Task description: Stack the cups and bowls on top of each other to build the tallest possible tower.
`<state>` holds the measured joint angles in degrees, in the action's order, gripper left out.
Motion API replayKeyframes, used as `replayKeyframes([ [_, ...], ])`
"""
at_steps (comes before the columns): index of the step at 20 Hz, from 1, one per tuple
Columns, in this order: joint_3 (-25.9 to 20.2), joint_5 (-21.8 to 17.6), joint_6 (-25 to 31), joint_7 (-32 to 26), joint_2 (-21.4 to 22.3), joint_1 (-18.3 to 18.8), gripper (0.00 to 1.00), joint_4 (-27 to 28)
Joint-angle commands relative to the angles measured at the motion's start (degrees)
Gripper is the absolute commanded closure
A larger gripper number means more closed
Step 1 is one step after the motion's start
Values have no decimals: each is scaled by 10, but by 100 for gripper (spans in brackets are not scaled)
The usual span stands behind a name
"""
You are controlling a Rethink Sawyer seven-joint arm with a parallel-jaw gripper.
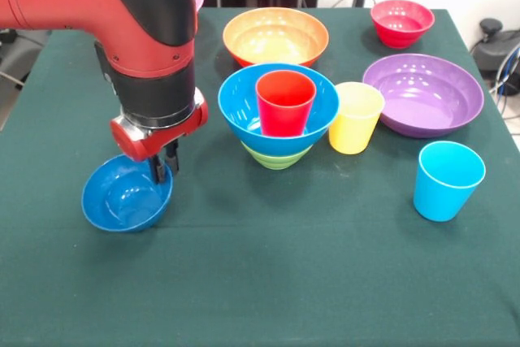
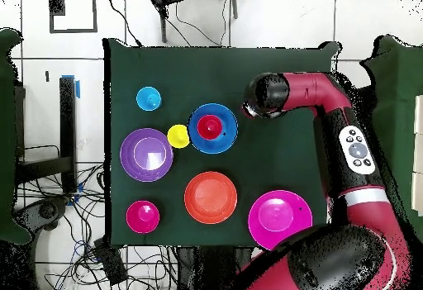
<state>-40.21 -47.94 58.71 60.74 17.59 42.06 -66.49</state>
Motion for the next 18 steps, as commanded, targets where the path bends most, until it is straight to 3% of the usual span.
replayKeyframes([
  [1,41,-100,-135,-73,-4,-25,100,-25],
  [3,23,-59,-64,-118,-24,-17,100,6],
  [9,25,-62,-87,-123,-30,-15,100,6],
  [18,26,-54,-75,-127,-27,-18,100,9],
])
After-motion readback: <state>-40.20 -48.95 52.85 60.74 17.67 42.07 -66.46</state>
